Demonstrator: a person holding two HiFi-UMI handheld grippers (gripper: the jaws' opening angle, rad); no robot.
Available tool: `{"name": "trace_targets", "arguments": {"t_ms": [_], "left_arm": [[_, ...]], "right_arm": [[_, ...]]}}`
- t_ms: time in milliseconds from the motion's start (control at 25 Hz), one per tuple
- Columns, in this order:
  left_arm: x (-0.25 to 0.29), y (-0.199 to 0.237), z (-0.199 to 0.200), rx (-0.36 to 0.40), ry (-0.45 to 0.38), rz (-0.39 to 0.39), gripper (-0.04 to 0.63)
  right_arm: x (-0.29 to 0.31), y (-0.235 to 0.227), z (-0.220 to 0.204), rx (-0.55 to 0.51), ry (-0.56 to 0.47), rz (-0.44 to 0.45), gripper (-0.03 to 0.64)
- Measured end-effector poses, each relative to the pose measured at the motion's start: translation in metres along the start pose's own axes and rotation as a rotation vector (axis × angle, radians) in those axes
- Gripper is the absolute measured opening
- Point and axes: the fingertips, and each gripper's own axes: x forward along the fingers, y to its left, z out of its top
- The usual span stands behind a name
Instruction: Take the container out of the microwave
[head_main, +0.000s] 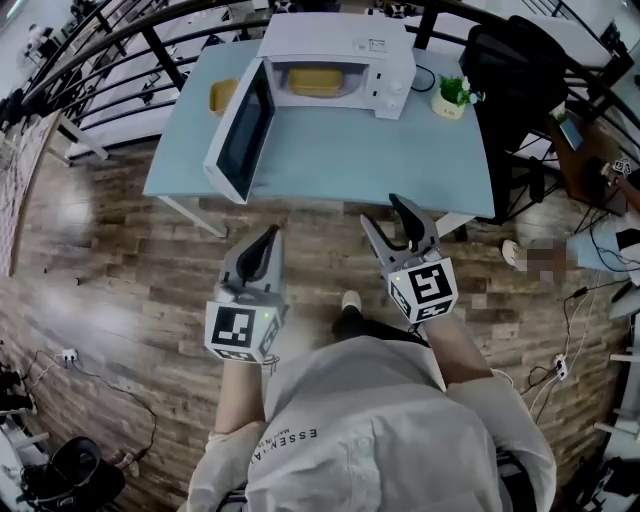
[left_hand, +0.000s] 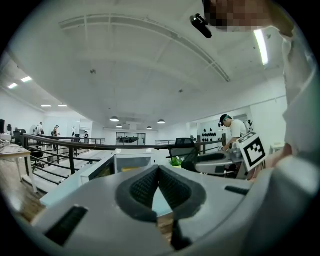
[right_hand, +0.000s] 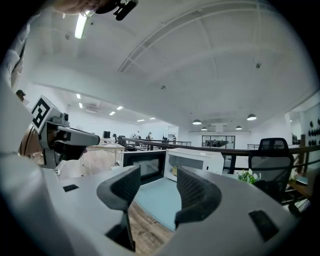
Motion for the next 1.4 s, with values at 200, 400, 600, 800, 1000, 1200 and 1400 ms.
{"name": "trace_targets", "arguments": {"t_ms": [200, 400, 600, 800, 1000, 1200, 1400], "left_arm": [[0.079, 0.012, 0.006, -0.011, 0.006, 0.022, 0.002], [0.123, 0.019, 0.011, -0.002, 0.005, 0.035, 0.002], [0.154, 0.034, 0.001, -0.016, 0.044, 0.044, 0.002], [0.193, 0.066, 0.0, -0.012, 0.05, 0.038, 0.002], [0.247, 0.107, 0.009, -0.004, 0.036, 0.008, 0.002], [0.303, 0.149, 0.011, -0.002, 0.043, -0.034, 0.002], [0.337, 0.188, 0.004, -0.008, 0.059, -0.06, 0.002]], "right_arm": [[0.05, -0.062, -0.005, 0.007, 0.007, 0.034, 0.222], [0.086, -0.095, -0.011, 0.007, 0.033, 0.07, 0.222], [0.127, -0.111, -0.026, -0.01, 0.126, 0.112, 0.222], [0.177, -0.126, -0.031, -0.03, 0.17, 0.124, 0.222], [0.24, -0.138, -0.04, -0.051, 0.224, 0.153, 0.222], [0.312, -0.15, -0.054, -0.103, 0.327, 0.184, 0.222], [0.379, -0.151, -0.077, -0.235, 0.45, 0.229, 0.222]]}}
